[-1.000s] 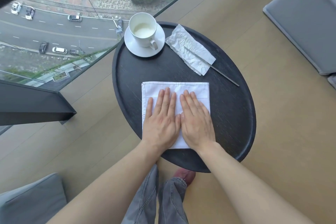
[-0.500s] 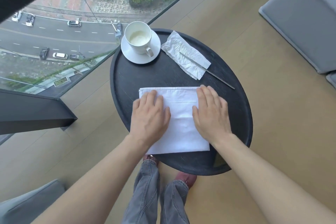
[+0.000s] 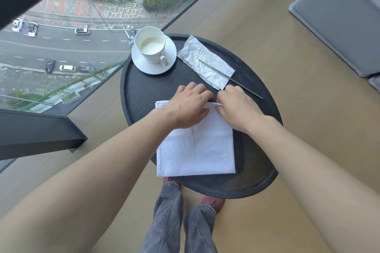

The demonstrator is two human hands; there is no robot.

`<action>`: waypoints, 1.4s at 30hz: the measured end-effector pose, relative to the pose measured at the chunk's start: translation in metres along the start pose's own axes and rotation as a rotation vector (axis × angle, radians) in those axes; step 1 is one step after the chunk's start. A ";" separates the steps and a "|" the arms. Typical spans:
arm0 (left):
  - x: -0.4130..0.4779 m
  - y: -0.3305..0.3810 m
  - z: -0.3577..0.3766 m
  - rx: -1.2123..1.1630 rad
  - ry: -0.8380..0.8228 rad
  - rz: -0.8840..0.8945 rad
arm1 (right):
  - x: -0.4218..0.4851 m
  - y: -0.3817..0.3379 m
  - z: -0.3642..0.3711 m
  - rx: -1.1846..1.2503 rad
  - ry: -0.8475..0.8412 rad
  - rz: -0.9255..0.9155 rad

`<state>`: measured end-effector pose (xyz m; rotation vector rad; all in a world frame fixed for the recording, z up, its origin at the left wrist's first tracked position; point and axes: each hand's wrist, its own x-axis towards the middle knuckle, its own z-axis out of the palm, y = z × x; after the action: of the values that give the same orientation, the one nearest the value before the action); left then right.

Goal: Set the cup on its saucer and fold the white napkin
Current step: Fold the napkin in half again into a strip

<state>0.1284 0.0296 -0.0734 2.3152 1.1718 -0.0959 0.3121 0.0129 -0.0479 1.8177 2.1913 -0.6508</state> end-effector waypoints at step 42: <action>-0.138 0.008 0.027 -0.949 0.315 -0.748 | -0.104 -0.015 0.053 0.690 0.147 0.374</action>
<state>0.0538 -0.0887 -0.0523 1.0301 1.6970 0.4710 0.3141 -0.1052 -0.0458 2.5825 1.7295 -1.3284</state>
